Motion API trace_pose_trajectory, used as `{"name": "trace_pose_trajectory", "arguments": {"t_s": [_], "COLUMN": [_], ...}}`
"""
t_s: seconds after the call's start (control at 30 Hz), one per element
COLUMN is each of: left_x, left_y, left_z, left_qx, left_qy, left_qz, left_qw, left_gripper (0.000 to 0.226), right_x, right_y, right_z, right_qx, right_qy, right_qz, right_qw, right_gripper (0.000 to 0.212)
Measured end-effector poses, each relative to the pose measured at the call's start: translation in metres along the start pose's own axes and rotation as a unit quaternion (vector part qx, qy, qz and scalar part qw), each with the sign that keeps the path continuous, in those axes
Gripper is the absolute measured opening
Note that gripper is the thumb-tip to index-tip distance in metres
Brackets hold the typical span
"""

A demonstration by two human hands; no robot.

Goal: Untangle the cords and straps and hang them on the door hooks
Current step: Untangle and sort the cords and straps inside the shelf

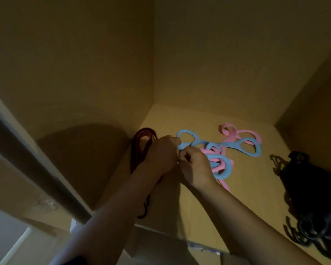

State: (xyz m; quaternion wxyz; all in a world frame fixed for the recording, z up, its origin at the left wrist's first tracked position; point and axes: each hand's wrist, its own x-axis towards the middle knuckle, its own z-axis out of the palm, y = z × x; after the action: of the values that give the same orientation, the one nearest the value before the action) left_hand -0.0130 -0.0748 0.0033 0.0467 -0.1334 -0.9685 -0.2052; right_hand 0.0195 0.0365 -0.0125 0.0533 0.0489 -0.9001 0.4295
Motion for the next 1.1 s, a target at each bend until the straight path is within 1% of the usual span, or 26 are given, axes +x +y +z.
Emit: {"name": "trace_pose_trajectory", "arguments": {"t_s": [0.03, 0.1, 0.13, 0.17, 0.2, 0.23, 0.27, 0.33, 0.37, 0.4, 0.47, 0.53, 0.57, 0.63, 0.7, 0.77, 0.83, 0.93, 1.0, 1.1], "left_x": [0.001, 0.006, 0.009, 0.011, 0.013, 0.015, 0.016, 0.016, 0.014, 0.012, 0.009, 0.004, 0.001, -0.010, -0.022, -0.029, -0.031, -0.032, -0.031, -0.030], "left_y": [0.006, 0.008, 0.008, 0.008, 0.009, 0.009, 0.009, 0.008, 0.007, 0.004, -0.004, -0.014, -0.019, -0.029, -0.041, -0.053, -0.061, -0.070, -0.075, -0.071], "left_z": [0.003, 0.011, 0.015, 0.018, 0.020, 0.022, 0.023, 0.027, 0.028, 0.030, 0.032, 0.032, 0.031, 0.024, 0.017, 0.013, 0.009, 0.000, -0.004, -0.012], "left_qx": [-0.034, -0.082, -0.086, -0.072, -0.044, -0.004, 0.034, 0.053, 0.042, 0.035, 0.051, 0.068, 0.062, 0.058, 0.039, 0.034, 0.028, 0.016, 0.031, 0.078], "left_qy": [0.011, 0.028, 0.029, 0.025, 0.015, 0.003, -0.012, -0.040, -0.044, -0.042, -0.028, -0.016, -0.017, -0.042, -0.046, -0.058, -0.082, -0.090, -0.095, -0.107], "left_qz": [0.003, -0.016, -0.026, -0.038, -0.051, -0.064, -0.074, -0.101, -0.118, -0.129, -0.136, -0.121, -0.103, -0.053, 0.003, 0.028, 0.025, 0.025, 0.034, 0.025], "left_qw": [0.999, 0.996, 0.996, 0.996, 0.998, 0.998, 0.997, 0.993, 0.991, 0.990, 0.989, 0.990, 0.993, 0.996, 0.998, 0.997, 0.996, 0.995, 0.994, 0.991], "left_gripper": [0.027, 0.030, 0.030, 0.031, 0.036, 0.042, 0.048, 0.055, 0.055, 0.055, 0.059, 0.062, 0.058, 0.042, 0.027, 0.021, 0.018, 0.019, 0.019, 0.017], "right_x": [0.001, 0.004, 0.006, 0.008, 0.009, 0.009, 0.010, 0.006, 0.003, 0.000, -0.003, -0.003, -0.003, -0.004, -0.006, -0.006, -0.006, -0.006, -0.005, -0.004], "right_y": [0.000, 0.001, 0.004, 0.006, 0.010, 0.016, 0.022, 0.033, 0.036, 0.038, 0.038, 0.037, 0.036, 0.034, 0.032, 0.031, 0.028, 0.024, 0.024, 0.026], "right_z": [-0.006, -0.016, -0.020, -0.025, -0.030, -0.034, -0.036, -0.036, -0.033, -0.031, -0.027, -0.024, -0.022, -0.017, -0.010, -0.003, 0.004, 0.010, 0.010, 0.009], "right_qx": [0.051, 0.162, 0.186, 0.177, 0.145, 0.087, 0.013, -0.106, -0.137, -0.154, -0.180, -0.224, -0.247, -0.289, -0.314, -0.321, -0.322, -0.321, -0.323, -0.321], "right_qy": [0.019, 0.061, 0.087, 0.109, 0.129, 0.137, 0.126, 0.054, 0.017, -0.002, 0.010, 0.031, 0.033, 0.043, 0.050, 0.044, 0.030, 0.012, 0.007, 0.012], "right_qz": [0.028, 0.087, 0.099, 0.096, 0.083, 0.065, 0.048, 0.024, 0.015, 0.007, -0.019, -0.042, -0.049, -0.072, -0.099, -0.111, -0.114, -0.111, -0.100, -0.103], "right_qw": [0.998, 0.981, 0.974, 0.973, 0.977, 0.985, 0.991, 0.993, 0.990, 0.988, 0.983, 0.973, 0.967, 0.954, 0.943, 0.940, 0.939, 0.940, 0.941, 0.941], "right_gripper": [0.021, 0.019, 0.019, 0.019, 0.018, 0.016, 0.014, 0.019, 0.023, 0.028, 0.035, 0.040, 0.043, 0.046, 0.037, 0.027, 0.022, 0.018, 0.015, 0.016]}}
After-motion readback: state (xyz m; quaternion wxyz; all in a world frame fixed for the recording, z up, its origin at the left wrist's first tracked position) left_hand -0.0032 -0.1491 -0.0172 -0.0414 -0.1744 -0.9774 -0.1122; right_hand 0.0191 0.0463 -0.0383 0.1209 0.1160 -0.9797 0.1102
